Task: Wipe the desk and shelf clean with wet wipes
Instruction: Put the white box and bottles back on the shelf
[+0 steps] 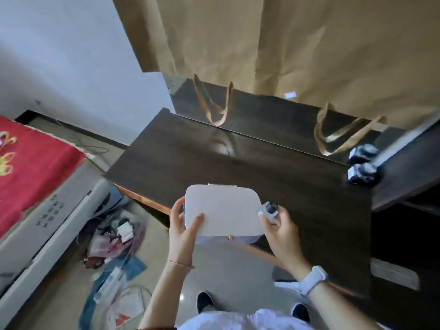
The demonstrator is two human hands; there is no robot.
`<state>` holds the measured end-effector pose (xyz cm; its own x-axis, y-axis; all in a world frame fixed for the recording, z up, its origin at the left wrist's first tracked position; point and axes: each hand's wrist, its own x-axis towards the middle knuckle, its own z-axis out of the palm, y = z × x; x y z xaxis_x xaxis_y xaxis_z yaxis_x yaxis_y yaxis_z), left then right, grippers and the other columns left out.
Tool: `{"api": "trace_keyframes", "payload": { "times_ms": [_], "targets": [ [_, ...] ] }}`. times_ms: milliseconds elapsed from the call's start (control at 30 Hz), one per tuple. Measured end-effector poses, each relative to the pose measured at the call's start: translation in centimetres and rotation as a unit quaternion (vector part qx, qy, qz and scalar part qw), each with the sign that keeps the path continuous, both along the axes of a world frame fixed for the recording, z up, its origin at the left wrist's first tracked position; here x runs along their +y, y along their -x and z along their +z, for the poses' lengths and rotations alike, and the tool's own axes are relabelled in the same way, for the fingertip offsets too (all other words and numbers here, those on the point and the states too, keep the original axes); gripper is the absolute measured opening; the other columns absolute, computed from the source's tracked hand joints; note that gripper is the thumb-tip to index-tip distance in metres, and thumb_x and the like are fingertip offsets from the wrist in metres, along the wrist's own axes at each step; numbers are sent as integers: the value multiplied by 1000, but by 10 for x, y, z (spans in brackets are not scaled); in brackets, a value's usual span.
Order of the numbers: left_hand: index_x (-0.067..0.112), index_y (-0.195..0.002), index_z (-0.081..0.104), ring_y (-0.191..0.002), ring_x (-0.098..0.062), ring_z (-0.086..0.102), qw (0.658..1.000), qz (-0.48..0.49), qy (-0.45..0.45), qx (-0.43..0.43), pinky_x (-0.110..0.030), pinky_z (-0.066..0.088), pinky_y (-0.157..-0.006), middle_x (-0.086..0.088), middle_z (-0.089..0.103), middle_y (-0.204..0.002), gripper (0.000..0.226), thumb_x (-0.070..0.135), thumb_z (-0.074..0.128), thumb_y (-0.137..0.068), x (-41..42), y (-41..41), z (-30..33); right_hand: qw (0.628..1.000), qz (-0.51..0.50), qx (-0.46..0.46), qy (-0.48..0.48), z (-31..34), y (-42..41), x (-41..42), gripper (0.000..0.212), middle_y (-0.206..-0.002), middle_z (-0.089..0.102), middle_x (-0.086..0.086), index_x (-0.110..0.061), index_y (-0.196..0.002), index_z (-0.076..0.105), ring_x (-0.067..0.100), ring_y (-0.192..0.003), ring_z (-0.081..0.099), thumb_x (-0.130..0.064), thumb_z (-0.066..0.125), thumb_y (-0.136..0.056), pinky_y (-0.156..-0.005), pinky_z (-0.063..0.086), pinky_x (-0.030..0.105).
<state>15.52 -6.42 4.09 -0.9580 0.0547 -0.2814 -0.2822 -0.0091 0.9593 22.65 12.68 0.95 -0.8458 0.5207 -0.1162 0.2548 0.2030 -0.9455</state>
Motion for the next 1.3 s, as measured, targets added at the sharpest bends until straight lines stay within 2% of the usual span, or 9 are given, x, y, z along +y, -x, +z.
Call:
{"api": "trace_keyframes", "payload": {
  "times_ms": [133,333,433,500,633,900,967,1167,1300],
  "targets": [
    [35,-115,48,-115,-29,51,998,61,6,-1,-52,44,-97,-11,53,-129,49,28,60,-67,-75,49,8,998,55,-7,33,10,65,-69,21,-85,62,-22,-18,-103,52,-18,-77,60,-21,63,-85,-58,48,5],
    [39,-118,49,-117,-30,50,996,90,2,-8,-58,41,-98,-8,53,-128,55,33,63,-65,-134,122,10,994,105,-25,-8,12,153,-113,24,-89,61,-23,-22,-106,51,-15,-82,60,-26,62,-85,-61,48,5],
    [43,-111,50,-115,-33,50,994,106,-10,-23,-59,41,-97,-8,55,-123,50,29,62,-65,-145,161,6,991,108,-30,-69,6,207,-112,24,-88,62,-11,-15,-105,53,0,-79,62,-24,63,-85,-66,50,14],
    [43,-112,49,-112,-29,52,994,109,11,-23,-54,46,-94,-1,59,-114,50,31,62,-65,-150,190,3,986,108,-20,-128,-1,249,-111,21,-90,54,-2,-9,-98,57,12,-84,57,-20,66,-82,-72,48,24],
    [44,-110,50,-108,-23,53,993,104,54,-16,-46,49,-90,2,58,-113,47,34,62,-65,-155,251,-2,970,125,-34,-207,-22,343,-107,22,-97,57,15,-2,-97,60,26,-97,49,-16,66,-81,-77,39,25],
    [58,-94,53,-92,-6,55,993,85,65,-54,-23,46,-67,22,62,-93,35,38,61,-66,-163,324,-18,938,135,-146,-283,-48,467,-108,24,-112,59,12,-10,-102,54,31,-110,51,-27,58,-86,-76,46,37],
    [56,-98,54,-92,-4,56,993,84,62,-63,-25,47,-70,27,62,-90,37,38,62,-67,-167,331,-24,940,130,-161,-272,-54,480,-110,25,-111,60,11,-10,-102,52,31,-109,52,-27,59,-86,-76,48,39],
    [52,-103,54,-100,-22,56,993,65,46,-82,-38,53,-79,11,60,-104,47,46,68,-58,-173,342,-29,936,108,-156,-296,-57,501,-121,29,-114,60,9,-11,-109,51,27,-109,51,-25,61,-87,-72,49,38],
    [50,-103,55,-104,-24,56,996,27,27,-76,-47,50,-89,12,62,-103,51,48,67,-54,-174,347,-28,956,80,-160,-230,-47,496,-124,45,-125,56,10,-10,-125,42,29,-116,51,-27,60,-87,-82,49,41]
  ]
}}
